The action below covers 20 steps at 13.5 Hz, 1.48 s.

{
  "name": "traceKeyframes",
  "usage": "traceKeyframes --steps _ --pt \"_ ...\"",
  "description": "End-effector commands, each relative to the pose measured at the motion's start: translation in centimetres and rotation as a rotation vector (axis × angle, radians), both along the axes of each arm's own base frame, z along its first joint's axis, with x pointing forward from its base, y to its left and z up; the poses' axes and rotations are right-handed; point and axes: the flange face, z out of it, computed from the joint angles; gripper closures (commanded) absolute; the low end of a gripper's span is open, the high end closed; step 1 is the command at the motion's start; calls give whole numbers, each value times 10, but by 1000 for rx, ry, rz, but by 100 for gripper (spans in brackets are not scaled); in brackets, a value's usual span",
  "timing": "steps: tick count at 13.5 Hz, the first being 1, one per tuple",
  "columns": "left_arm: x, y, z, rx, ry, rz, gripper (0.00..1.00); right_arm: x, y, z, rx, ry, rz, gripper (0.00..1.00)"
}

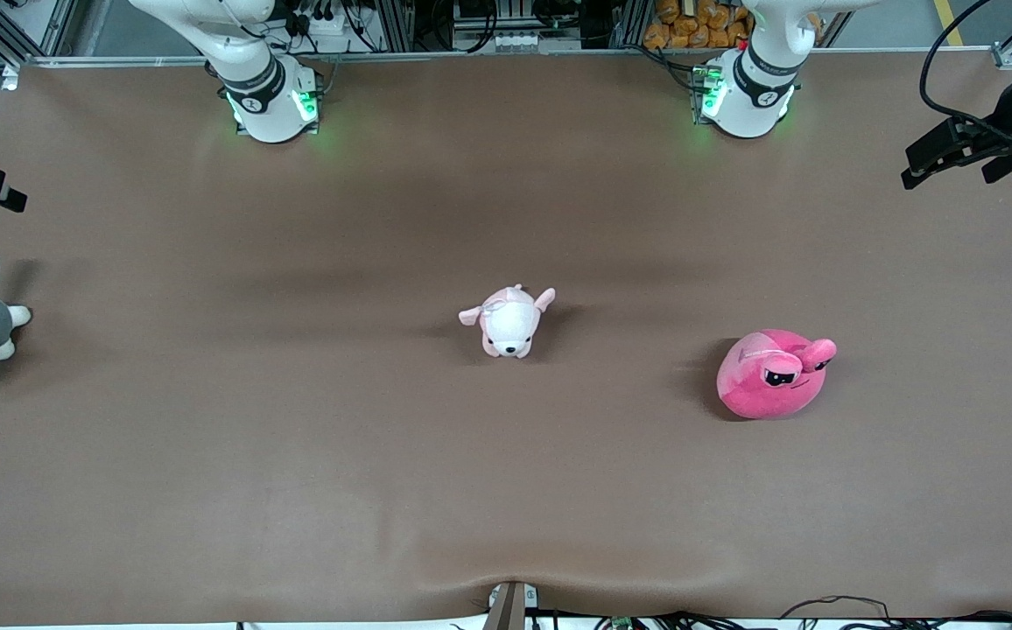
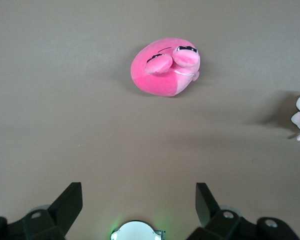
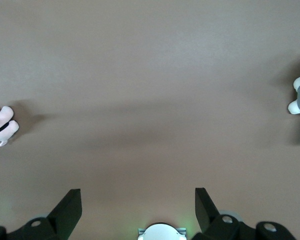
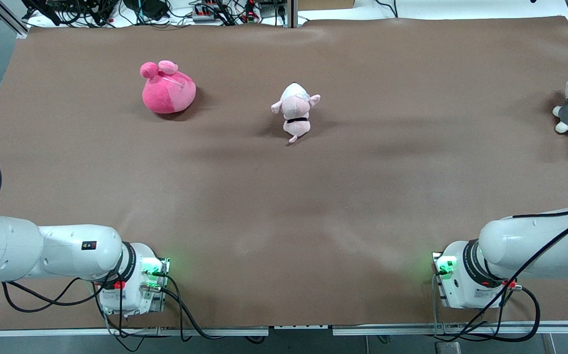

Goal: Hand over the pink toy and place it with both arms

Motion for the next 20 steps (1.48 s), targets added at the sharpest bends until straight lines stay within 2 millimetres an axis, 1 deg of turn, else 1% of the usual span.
traceKeyframes --steps 1,4,6,9,11,14,17,19,20 --pt "-2 1 7 7 5 -11 0 0 10 5 -54 -3 30 0" --pt "-1 10 8 75 4 -23 0 0 6 4 -55 -6 24 0" --pt "-1 12 8 86 9 -23 0 0 4 3 -56 -4 21 0" --pt "-3 9 4 79 29 -27 0 -1 -4 3 -61 -5 38 0" --pt "-4 7 -4 81 61 -20 0 0 -3 4 -61 -10 51 0" --pt "-5 7 -10 82 82 -9 0 0 -3 4 -62 -9 51 0" --pt "-5 6 -21 83 103 -7 0 1 -11 1 -60 -4 41 0" --pt "-5 4 -33 86 117 8 0 1 -2 2 -67 -5 55 0" --pt "-5 6 -37 87 120 13 0 1 -3 1 -61 1 46 0"
